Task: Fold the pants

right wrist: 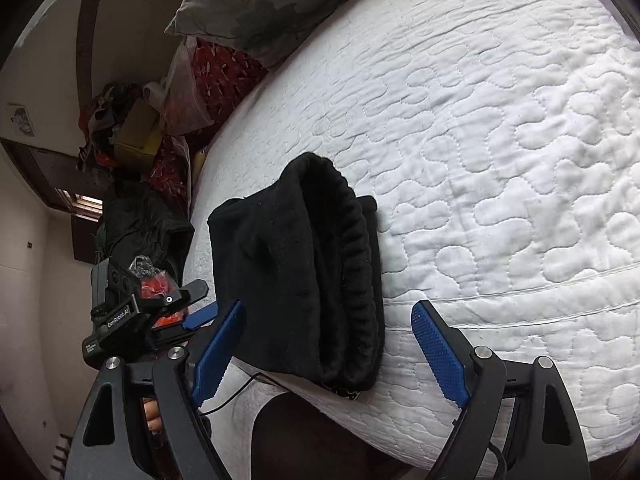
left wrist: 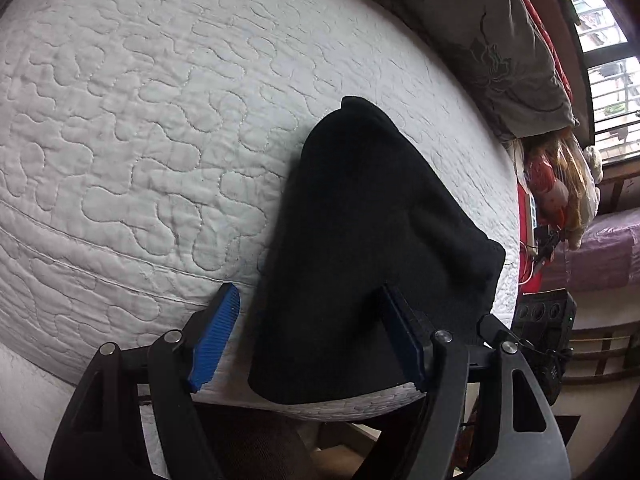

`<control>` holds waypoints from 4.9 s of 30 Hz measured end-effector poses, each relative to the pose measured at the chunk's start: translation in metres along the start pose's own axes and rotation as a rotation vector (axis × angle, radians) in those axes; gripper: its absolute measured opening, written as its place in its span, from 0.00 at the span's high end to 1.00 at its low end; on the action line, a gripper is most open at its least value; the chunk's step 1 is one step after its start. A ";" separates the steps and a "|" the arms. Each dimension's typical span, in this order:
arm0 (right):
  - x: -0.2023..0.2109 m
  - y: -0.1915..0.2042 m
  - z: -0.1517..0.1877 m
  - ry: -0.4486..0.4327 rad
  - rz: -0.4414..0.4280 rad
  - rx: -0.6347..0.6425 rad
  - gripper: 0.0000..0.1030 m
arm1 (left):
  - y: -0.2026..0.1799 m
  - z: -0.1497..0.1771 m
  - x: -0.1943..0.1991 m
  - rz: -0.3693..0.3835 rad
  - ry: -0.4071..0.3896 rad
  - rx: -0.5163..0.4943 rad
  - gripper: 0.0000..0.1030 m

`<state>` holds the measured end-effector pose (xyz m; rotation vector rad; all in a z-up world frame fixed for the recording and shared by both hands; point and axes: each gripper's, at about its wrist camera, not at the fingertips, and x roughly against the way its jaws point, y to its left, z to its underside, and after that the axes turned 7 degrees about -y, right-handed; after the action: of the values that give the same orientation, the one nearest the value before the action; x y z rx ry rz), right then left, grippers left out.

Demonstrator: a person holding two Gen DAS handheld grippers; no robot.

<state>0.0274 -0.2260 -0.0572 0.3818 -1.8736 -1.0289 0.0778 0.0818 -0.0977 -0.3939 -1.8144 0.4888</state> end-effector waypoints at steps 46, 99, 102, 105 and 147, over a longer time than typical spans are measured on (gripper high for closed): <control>0.007 -0.024 -0.162 -0.176 0.126 -0.009 0.44 | -0.111 -0.099 -0.036 -0.193 -0.149 -0.135 0.73; 0.127 0.094 0.022 -0.407 0.569 0.544 0.00 | -0.167 0.070 0.064 -0.504 -0.515 -0.356 0.23; 0.126 0.096 0.025 -0.413 0.589 0.561 0.00 | -0.169 0.072 0.065 -0.502 -0.518 -0.358 0.23; 0.129 0.098 0.026 -0.429 0.589 0.563 0.00 | -0.170 0.073 0.066 -0.500 -0.517 -0.358 0.23; 0.121 0.094 0.032 -0.406 0.602 0.552 0.00 | -0.171 0.075 0.065 -0.434 -0.464 -0.373 0.23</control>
<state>-0.0478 -0.2299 0.0796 -0.1033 -2.4189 -0.1754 -0.0163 -0.0423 0.0246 -0.1272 -2.3723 -0.0769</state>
